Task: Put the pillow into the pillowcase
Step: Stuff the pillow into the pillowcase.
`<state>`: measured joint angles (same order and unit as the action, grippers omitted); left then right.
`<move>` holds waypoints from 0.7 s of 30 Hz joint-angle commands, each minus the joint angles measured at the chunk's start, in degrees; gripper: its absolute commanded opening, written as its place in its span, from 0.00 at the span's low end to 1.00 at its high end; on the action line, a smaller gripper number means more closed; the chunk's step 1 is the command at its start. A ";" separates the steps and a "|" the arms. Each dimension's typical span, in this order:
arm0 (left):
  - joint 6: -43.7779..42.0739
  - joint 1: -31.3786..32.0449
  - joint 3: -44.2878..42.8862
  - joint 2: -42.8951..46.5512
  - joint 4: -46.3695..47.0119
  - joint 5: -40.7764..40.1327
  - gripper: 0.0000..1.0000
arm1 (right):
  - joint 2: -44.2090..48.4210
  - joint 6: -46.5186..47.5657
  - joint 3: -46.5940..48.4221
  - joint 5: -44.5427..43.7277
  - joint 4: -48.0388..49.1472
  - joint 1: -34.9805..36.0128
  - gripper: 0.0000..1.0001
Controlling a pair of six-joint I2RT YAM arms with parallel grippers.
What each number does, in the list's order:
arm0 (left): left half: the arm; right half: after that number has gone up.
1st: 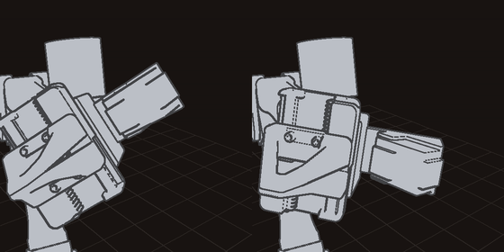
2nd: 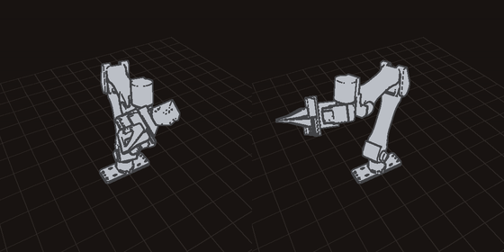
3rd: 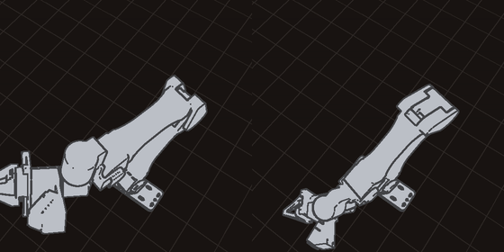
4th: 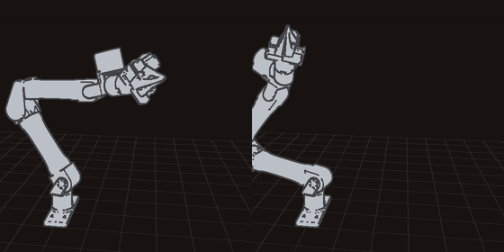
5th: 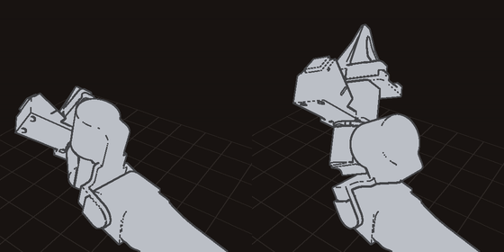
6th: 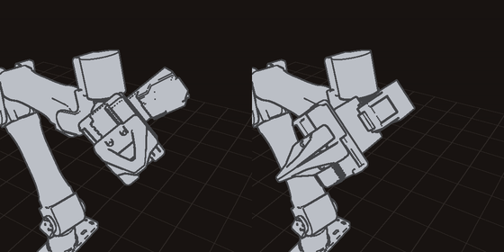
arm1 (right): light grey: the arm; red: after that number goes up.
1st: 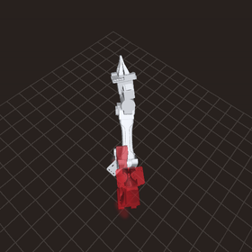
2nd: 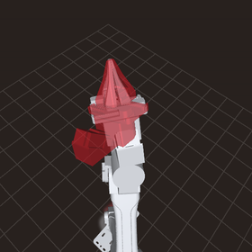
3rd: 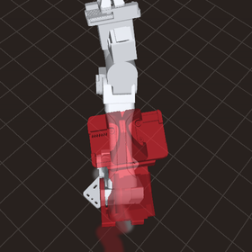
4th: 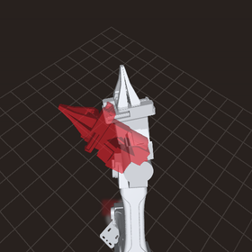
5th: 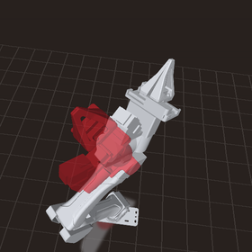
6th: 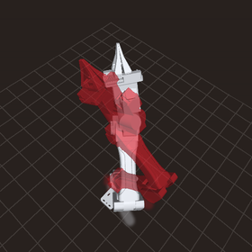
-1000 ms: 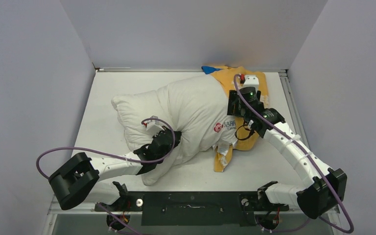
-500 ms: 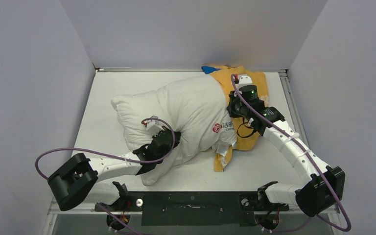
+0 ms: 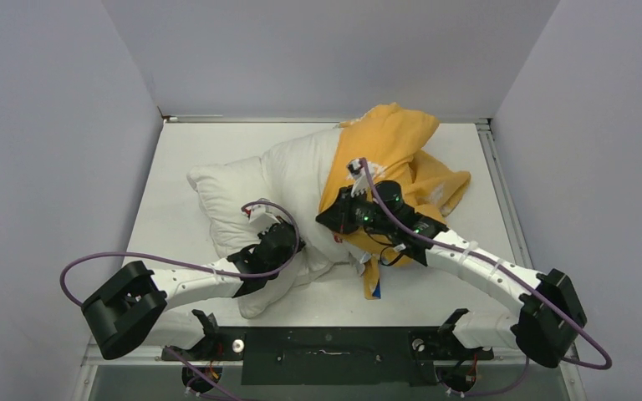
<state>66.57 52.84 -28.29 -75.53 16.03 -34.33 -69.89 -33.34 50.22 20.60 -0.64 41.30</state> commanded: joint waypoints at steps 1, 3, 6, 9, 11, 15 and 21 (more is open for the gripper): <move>-0.39 2.89 -0.94 -3.75 -9.90 9.04 0.00 | -5.31 -10.39 -2.37 17.50 16.02 10.53 0.05; -0.18 3.44 -1.47 -3.76 -10.67 8.65 0.00 | -6.32 -9.36 -1.94 15.27 13.91 10.90 0.05; 0.37 4.01 -0.85 -2.55 -11.76 7.61 0.00 | -5.06 -3.52 2.13 5.54 0.79 10.05 0.05; 1.09 4.14 1.02 -0.48 -12.12 7.07 0.00 | -1.74 1.83 7.03 -7.87 -11.58 10.11 0.07; 1.56 4.18 2.27 1.00 -12.11 6.69 0.00 | 0.72 4.39 9.33 -16.28 -17.46 10.03 0.16; 1.81 4.20 3.49 3.15 -12.59 6.36 0.00 | 4.71 10.90 12.75 -31.48 -24.56 8.13 0.60; 1.73 4.21 3.02 3.33 -13.51 6.00 0.00 | 3.89 15.61 19.45 -35.18 -28.40 -5.46 0.86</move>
<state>67.64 55.59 -27.46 -69.97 12.21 -35.57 -65.71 -22.59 64.01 -8.14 -26.13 43.20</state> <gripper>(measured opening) 0.030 0.847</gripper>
